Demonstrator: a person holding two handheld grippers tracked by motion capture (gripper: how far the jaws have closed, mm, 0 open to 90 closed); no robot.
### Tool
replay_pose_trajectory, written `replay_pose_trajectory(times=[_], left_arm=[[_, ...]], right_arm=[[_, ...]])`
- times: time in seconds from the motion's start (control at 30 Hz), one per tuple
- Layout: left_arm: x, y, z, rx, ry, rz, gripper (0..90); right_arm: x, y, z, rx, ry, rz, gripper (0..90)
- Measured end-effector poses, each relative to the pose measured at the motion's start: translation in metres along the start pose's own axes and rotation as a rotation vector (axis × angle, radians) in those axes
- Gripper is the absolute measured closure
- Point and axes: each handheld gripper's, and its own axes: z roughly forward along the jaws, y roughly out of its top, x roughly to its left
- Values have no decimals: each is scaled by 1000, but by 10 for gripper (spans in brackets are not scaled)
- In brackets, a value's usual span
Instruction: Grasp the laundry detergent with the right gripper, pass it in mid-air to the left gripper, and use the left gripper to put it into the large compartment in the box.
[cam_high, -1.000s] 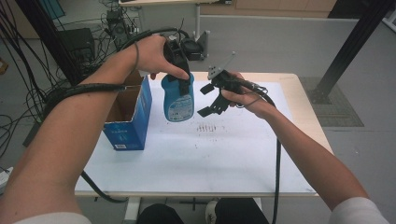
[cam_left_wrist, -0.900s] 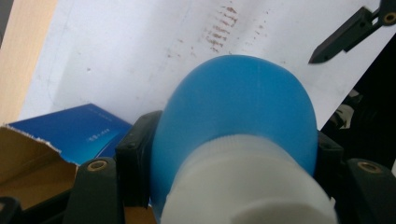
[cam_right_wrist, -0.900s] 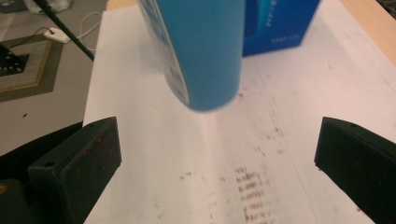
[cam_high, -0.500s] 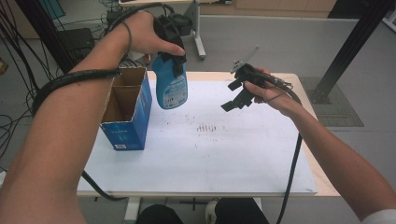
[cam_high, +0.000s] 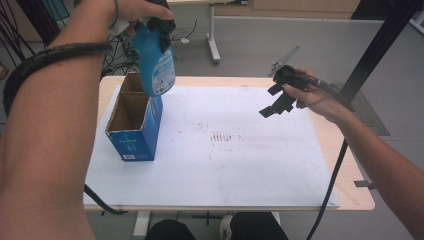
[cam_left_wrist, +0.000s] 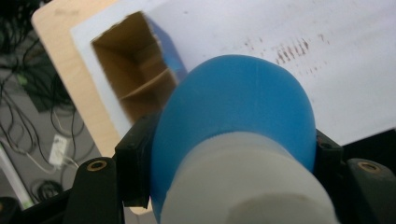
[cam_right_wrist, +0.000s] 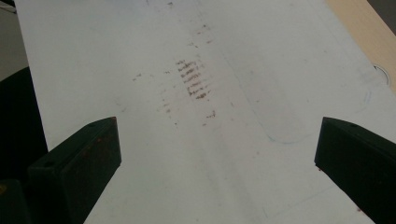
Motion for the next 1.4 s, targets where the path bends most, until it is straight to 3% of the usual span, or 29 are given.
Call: replay_pose_trajectory(times=[0.27,0.53,0.77,0.9,1.1,1.4], left_arm=[[21,-5,-20,-34,1,-192,354],[36,-12,-33,-34,30,-325,355],[53,-17,-33,-38,46,-433,356],[59,-17,-31,-48,63,-469,356],[68,-18,-23,-56,45,-507,357],[73,-14,-4,-36,36,-511,357]], right_arm=[[-1,-11,-10,28,-36,12,5],[-1,-23,-15,15,-48,41,5],[1,-28,-18,1,-52,50,5],[-1,-30,-20,-3,-55,57,5],[-5,-33,-21,-7,-57,64,5],[-12,-37,-18,-9,-51,76,5]])
